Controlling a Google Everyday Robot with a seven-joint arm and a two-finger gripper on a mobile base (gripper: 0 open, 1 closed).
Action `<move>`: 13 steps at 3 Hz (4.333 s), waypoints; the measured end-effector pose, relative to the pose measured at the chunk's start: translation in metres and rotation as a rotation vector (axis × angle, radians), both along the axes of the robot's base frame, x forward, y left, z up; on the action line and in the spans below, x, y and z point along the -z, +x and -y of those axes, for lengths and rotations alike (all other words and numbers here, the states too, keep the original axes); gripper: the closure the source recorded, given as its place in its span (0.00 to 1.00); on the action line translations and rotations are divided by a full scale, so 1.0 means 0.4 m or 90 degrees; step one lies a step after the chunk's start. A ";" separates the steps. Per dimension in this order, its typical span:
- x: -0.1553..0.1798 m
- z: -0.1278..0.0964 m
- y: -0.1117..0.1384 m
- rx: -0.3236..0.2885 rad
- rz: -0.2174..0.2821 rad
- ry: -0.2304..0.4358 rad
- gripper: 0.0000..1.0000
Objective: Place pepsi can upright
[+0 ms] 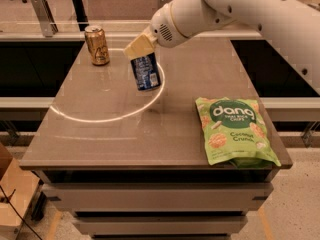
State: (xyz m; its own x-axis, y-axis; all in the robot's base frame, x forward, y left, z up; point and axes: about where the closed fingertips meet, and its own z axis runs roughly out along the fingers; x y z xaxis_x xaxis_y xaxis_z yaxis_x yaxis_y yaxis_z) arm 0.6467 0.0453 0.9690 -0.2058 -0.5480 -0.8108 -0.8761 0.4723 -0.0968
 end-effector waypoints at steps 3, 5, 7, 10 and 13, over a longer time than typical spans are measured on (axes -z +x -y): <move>0.026 -0.027 -0.010 -0.109 0.119 -0.062 1.00; 0.030 -0.038 -0.014 -0.151 0.228 -0.004 1.00; 0.015 -0.016 -0.014 -0.138 0.285 0.076 1.00; 0.053 0.019 -0.011 -0.106 0.267 0.169 0.36; 0.061 0.026 -0.020 -0.094 0.264 0.191 0.00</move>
Offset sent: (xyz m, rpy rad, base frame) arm -0.0022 0.0083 -0.0133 -0.1312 -0.2193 0.1985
